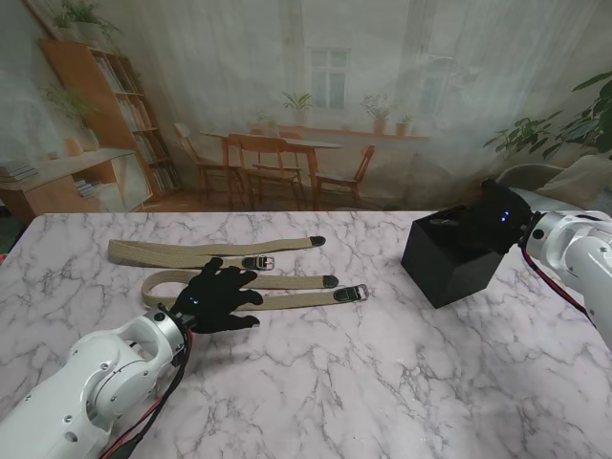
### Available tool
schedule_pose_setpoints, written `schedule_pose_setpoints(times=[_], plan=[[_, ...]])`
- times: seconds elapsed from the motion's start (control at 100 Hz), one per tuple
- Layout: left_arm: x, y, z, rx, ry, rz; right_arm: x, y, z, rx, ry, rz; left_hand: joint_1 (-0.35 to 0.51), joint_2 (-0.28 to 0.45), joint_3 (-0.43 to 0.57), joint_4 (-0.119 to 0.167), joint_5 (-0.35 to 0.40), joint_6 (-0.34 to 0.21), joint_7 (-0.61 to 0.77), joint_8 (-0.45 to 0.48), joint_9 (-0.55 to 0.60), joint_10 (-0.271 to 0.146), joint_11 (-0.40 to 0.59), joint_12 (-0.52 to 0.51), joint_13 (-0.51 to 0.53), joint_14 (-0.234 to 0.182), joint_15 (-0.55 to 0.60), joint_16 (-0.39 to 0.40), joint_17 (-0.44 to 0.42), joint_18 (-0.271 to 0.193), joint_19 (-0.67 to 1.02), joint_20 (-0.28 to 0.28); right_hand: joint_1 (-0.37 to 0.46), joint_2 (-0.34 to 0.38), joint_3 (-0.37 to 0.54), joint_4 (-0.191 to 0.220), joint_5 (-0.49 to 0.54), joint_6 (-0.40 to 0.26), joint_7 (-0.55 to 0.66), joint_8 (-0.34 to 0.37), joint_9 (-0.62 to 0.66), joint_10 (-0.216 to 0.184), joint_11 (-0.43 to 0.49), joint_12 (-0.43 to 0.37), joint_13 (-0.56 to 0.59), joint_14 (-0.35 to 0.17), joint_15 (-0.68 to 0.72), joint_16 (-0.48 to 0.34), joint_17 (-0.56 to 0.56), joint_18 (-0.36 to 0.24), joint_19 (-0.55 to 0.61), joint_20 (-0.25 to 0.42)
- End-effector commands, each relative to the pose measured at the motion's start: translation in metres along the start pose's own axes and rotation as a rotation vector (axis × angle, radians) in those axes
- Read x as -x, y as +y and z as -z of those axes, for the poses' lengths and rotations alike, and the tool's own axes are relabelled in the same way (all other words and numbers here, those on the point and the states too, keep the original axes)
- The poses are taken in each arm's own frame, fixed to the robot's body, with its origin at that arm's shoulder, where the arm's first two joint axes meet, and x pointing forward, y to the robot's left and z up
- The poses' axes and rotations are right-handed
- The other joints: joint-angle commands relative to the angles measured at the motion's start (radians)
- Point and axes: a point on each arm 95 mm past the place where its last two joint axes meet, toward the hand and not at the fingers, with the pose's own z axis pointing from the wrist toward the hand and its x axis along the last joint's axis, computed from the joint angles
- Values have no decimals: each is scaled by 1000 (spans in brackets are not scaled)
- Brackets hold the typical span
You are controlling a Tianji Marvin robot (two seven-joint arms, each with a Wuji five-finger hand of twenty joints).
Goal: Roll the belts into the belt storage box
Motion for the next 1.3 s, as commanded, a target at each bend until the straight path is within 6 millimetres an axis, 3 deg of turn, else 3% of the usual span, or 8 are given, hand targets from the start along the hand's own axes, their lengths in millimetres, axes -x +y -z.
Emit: schedule_pose_setpoints(times=[0.0, 0.47, 0.68, 0.84, 0.97, 1.02, 1.04, 1.29], plan=[[-1, 2, -1, 17, 1, 3, 4, -1, -2, -1, 6, 12, -14, 42, -15, -3, 19, 7, 7, 7, -1, 2, -6, 10, -23, -8, -26, 8, -15, 39, -44, 9, 168, 92, 197, 60, 48, -445, 160, 71, 40, -172, 103, 66, 25, -100, -19, 9, -7, -6, -9, 11], [0, 3, -2, 15, -1, 3, -7, -9, -33, 18, 37, -2, -14, 42, -15, -3, 19, 7, 8, 7, -1, 2, -6, 10, -23, -7, -26, 8, -16, 40, -44, 9, 158, 125, 172, 58, 21, -455, 152, 43, 29, -188, 82, 42, 9, -105, -54, 2, -22, -20, -12, 19], [0, 3, -2, 17, 2, 3, -12, -12, -39, 9, 43, 5, -15, 42, -15, -3, 18, 7, 7, 7, -1, 1, -6, 10, -24, -7, -27, 8, -16, 40, -44, 9, 169, 163, 150, 62, -56, -380, 95, -101, -24, -156, -38, -39, -47, -91, -168, -50, -64, -5, -40, 12], [0, 3, -2, 17, 2, 2, -15, -15, -39, 2, 44, 12, -14, 42, -15, -3, 19, 7, 8, 7, -1, 2, -5, 10, -22, -7, -26, 9, -15, 40, -44, 9, 116, 176, 156, 61, -153, -330, 35, -155, -153, -115, -148, -86, -151, -72, -295, -115, -130, 16, -72, -11], [0, 3, -3, 18, 4, 2, -16, -18, -38, 6, 31, 15, -14, 41, -15, -3, 18, 7, 7, 7, -1, 3, -6, 10, -23, -7, -26, 8, -15, 40, -44, 9, 16, 221, 168, 93, -213, -285, -68, -123, -307, -91, -134, -154, -248, -57, -366, -175, -192, 28, -97, -16], [0, 3, -3, 19, 4, 2, -17, -18, -37, 6, 23, 13, -14, 42, -15, -3, 19, 6, 7, 7, -1, 2, -6, 10, -22, -8, -26, 9, -15, 40, -44, 9, -42, 254, 174, 181, -242, -256, -133, -49, -372, -72, -130, -188, -295, -47, -378, -204, -217, 37, -107, -12], [0, 3, -3, 19, 4, 1, -17, -18, -36, 7, 21, 14, -13, 42, -14, -3, 19, 6, 7, 7, -1, 1, -5, 10, -22, -7, -26, 9, -15, 40, -44, 9, -55, 265, 171, 195, -254, -249, -147, -27, -395, -65, -129, -192, -311, -43, -382, -209, -225, 39, -109, -10], [-1, 3, -4, 21, 7, 1, -17, -18, -29, 18, -18, 30, -13, 41, -15, -3, 17, 6, 7, 7, -1, 3, -5, 10, -22, -7, -26, 9, -14, 40, -44, 9, -157, 314, 99, 208, -435, -204, -227, -18, -655, -1, -158, -199, -521, -6, -383, -268, -337, 59, -127, 1]])
